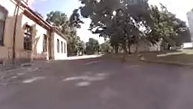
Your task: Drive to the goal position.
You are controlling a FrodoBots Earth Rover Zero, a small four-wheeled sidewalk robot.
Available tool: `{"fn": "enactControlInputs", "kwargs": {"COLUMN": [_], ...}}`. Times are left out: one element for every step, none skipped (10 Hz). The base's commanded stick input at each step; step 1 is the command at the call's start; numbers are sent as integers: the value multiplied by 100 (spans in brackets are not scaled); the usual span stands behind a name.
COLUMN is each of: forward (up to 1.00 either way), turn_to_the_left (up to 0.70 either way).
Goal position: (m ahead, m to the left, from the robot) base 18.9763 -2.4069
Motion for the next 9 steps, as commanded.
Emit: {"fn": "enactControlInputs", "kwargs": {"forward": [85, 85, 85, 85, 85, 85, 85, 85, 85], "turn_to_the_left": [0, 0, 0, 0, 0, 0, 0, 0, 0]}}
